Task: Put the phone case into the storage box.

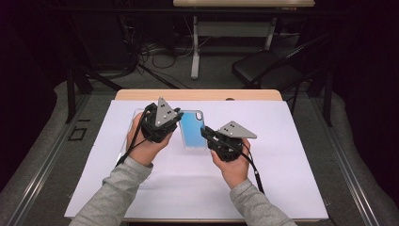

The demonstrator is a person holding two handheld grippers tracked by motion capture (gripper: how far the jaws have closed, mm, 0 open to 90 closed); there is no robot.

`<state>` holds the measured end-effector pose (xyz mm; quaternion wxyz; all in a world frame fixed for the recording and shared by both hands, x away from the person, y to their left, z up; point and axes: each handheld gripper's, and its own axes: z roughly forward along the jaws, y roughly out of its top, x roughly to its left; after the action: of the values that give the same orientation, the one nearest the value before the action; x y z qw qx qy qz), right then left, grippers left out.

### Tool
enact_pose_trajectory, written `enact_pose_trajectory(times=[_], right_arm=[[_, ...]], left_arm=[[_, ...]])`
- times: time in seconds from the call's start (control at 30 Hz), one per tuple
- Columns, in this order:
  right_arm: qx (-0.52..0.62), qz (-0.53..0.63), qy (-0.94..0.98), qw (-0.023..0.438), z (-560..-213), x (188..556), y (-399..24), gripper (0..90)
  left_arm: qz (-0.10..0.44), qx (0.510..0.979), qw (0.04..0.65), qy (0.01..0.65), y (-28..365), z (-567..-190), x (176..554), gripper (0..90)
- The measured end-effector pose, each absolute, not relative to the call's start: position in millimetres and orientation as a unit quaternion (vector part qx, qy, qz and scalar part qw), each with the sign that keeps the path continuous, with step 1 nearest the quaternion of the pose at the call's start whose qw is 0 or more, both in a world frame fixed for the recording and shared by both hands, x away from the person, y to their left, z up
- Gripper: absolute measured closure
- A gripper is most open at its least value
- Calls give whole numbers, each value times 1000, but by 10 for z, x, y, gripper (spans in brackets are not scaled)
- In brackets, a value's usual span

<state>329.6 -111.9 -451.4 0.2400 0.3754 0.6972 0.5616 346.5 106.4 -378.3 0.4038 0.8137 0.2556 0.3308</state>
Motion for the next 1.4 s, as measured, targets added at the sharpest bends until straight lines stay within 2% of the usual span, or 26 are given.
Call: enact_pose_trajectory(times=[0.17, 0.57, 1.0, 1.4], right_arm=[[379, 562, 696, 238, -4513, 3302, -1127, 795], [381, 571, 690, 230, -4492, 3298, -1161, 650], [369, 554, 705, 244, -4499, 3277, -1209, 566], [367, 527, 725, 248, -4514, 3279, -1306, 563]], left_arm=[[331, 813, 404, 256, 1066, -3781, 3466, 813], [340, 807, 407, 259, 1117, -3763, 3490, 813], [364, 801, 396, 264, 1247, -3746, 3566, 813], [400, 786, 380, 280, 1514, -3684, 3719, 812]])
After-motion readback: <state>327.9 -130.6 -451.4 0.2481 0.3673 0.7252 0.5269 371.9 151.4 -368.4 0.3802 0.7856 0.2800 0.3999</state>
